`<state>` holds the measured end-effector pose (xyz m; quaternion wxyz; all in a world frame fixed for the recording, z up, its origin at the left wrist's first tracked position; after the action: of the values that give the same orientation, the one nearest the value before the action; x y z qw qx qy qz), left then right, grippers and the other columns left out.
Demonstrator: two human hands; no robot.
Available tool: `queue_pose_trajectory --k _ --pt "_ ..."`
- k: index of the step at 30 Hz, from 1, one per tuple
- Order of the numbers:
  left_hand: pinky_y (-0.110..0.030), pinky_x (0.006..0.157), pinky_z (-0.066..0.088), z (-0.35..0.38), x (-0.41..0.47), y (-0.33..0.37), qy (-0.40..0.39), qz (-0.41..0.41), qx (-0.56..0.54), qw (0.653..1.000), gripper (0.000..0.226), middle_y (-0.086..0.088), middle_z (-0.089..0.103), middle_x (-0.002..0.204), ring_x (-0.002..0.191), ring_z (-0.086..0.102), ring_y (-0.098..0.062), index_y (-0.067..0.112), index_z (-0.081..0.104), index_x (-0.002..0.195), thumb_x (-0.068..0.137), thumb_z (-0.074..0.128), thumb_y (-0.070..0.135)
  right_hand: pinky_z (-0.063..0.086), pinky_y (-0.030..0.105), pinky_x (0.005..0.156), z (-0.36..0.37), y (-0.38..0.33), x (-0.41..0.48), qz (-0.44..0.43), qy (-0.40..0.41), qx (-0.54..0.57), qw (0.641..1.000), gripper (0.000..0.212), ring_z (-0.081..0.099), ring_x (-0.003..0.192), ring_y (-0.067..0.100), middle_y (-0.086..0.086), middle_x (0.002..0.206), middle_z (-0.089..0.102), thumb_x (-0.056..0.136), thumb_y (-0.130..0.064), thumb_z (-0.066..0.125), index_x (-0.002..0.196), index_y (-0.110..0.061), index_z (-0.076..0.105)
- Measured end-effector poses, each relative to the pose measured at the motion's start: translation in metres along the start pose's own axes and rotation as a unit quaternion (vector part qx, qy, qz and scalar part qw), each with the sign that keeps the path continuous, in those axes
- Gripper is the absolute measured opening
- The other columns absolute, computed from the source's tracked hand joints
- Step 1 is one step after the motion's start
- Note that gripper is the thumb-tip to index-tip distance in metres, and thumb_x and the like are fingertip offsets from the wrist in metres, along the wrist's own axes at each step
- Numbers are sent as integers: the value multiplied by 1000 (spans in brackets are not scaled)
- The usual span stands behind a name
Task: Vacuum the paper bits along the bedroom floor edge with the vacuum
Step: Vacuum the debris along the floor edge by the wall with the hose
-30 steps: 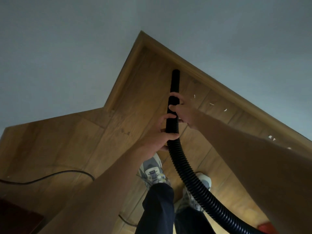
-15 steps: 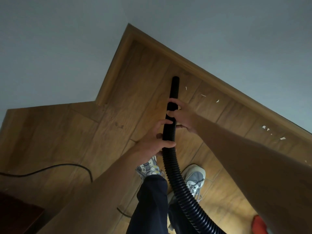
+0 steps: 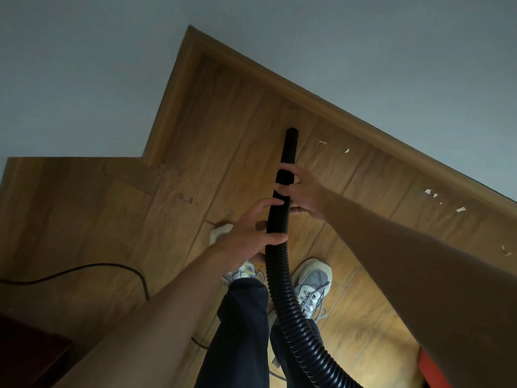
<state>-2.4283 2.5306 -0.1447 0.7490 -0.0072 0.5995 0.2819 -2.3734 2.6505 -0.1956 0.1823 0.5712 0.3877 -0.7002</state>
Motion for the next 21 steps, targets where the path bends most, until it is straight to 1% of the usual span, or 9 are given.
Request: queue_pose_trajectory --k 3,6,10,11,14,18,21 --pt "-45 75 62 9 2 -3 0 -1 11 1000 61 -13 64 123 106 69 -33 43 52 126 86 71 1 54 26 60 -9 8 -4 -7 7 6 1000 53 62 99 17 4 130 55 97 -11 62 140 -38 45" --pt "-50 79 61 19 4 -6 -4 -4 16 1000 60 -12 65 122 107 68 -34 43 53 125 87 71 1 54 24 58 -19 14 -8 -16 16 8 1000 53 64 101 18 5 130 56 96 -11 64 140 -36 47" --pt "-53 82 60 34 7 -9 -13 -5 24 1000 59 -13 65 121 107 68 -34 44 53 125 87 72 2 52 21 52 -30 22 -15 -16 16 17 1000 49 61 88 11 6 127 56 98 -11 60 139 -34 47" --pt "-54 83 59 38 8 -9 -13 -6 25 1000 59 -13 66 121 107 68 -35 44 54 124 87 72 2 52 21 52 -34 24 -16 -16 22 23 999 48 60 86 11 7 127 56 98 -11 59 138 -35 48" --pt "-52 83 60 48 13 -7 -16 -7 36 999 58 -14 66 122 108 68 -33 45 55 122 87 72 2 52 24 57 -46 29 -20 -17 31 32 999 46 59 86 11 6 126 56 99 -11 57 137 -35 49" --pt "-55 86 58 61 16 -7 -24 -14 44 999 58 -15 66 122 109 67 -33 45 56 122 87 71 1 50 22 54 -61 38 -25 -12 40 48 998 48 58 85 8 4 124 55 99 -11 58 140 -34 48" --pt "-58 86 57 70 20 -9 -29 -20 42 999 59 -15 66 121 109 67 -35 45 56 122 87 71 0 49 20 51 -70 44 -29 -10 48 55 997 47 58 84 8 4 125 56 99 -11 58 138 -35 49"
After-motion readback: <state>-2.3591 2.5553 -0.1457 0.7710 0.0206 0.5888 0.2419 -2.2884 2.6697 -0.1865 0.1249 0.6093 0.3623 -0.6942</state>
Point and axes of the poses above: each hand's wrist, its own x-axis towards the middle knuckle, its own z-axis out of the palm, y = z × x, the point moved 8 cm from there along x, towards the middle knuckle
